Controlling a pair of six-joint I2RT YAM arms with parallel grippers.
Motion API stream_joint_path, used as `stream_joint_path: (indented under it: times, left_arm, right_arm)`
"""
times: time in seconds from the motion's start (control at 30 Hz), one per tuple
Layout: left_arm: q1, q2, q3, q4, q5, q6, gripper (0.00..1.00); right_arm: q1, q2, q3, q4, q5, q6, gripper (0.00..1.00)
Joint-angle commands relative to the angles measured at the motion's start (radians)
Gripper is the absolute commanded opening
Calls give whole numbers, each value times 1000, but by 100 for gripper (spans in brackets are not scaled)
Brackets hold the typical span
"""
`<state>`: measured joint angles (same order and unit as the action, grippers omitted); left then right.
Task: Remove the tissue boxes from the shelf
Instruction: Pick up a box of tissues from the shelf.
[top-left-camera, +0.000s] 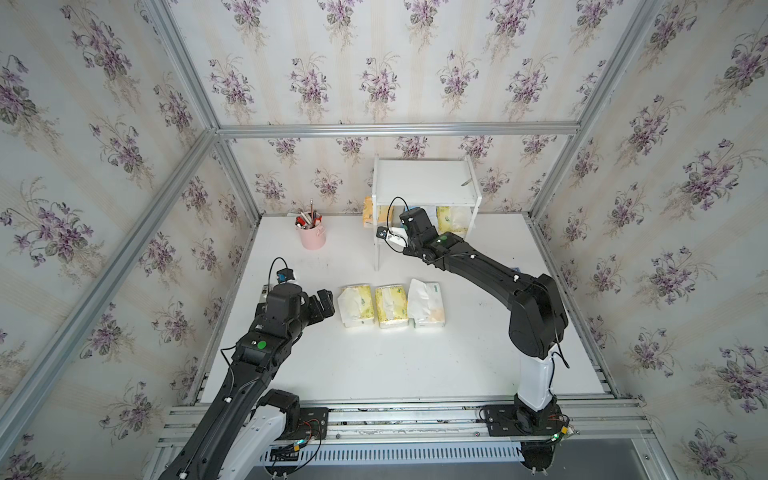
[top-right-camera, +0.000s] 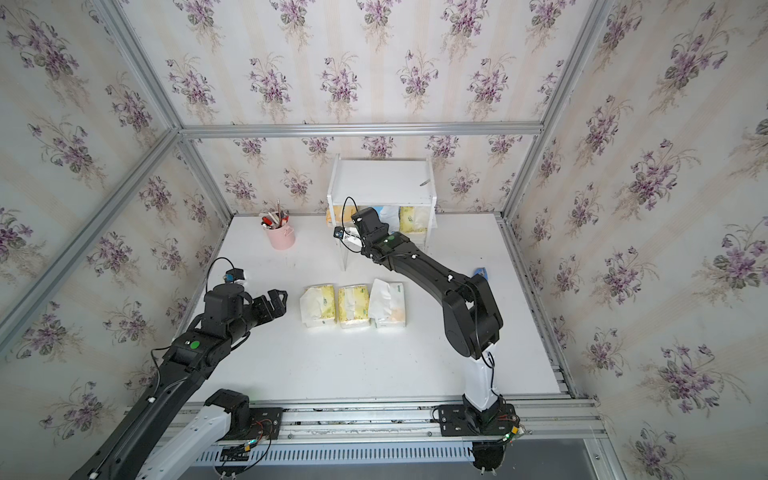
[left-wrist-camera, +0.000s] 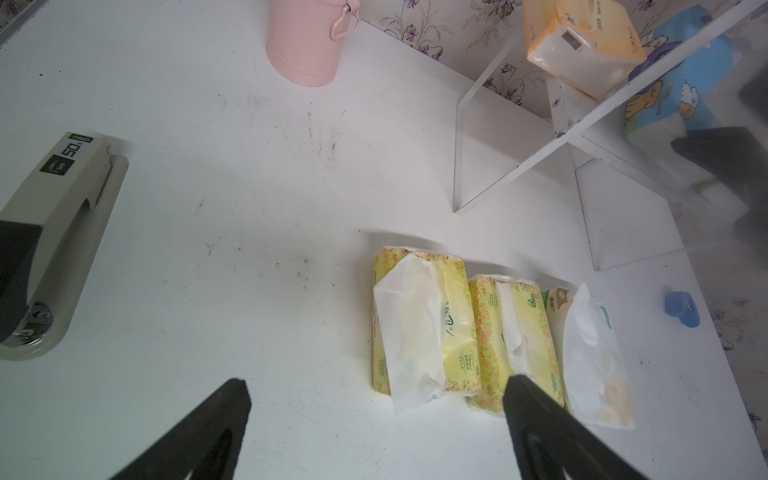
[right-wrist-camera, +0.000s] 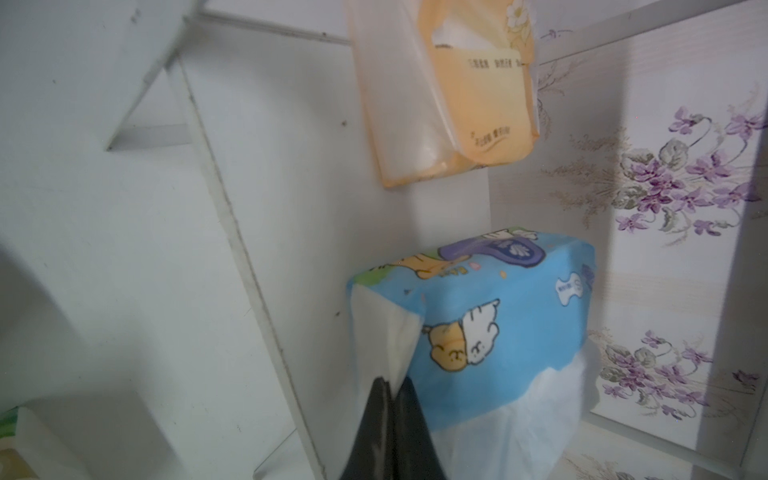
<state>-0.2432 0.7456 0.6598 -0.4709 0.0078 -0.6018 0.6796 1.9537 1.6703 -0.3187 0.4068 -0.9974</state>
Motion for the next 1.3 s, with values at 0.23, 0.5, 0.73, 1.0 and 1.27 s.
stream_joint_path:
  times: [0.23,0.5,0.73,1.0,1.27]
  left_arm:
    - [2,11,16,43,76,-6,99]
    - [16,50,66,89,263,-54,99]
    - [24,135,110,197,529,-141,99]
    - [20,244,101,454,782,-317,99]
    - [-50,347,127,492,819,-363,99]
  right_arm:
    - [42,-132,-121,11,-3,22,0]
    - [101,-279,-260,48,31,20,0]
    - [192,-472,-449,127,21,35,0]
    - [329,-658,-663,221,86,41,0]
    - [426,-751,-761,224,140,112,0]
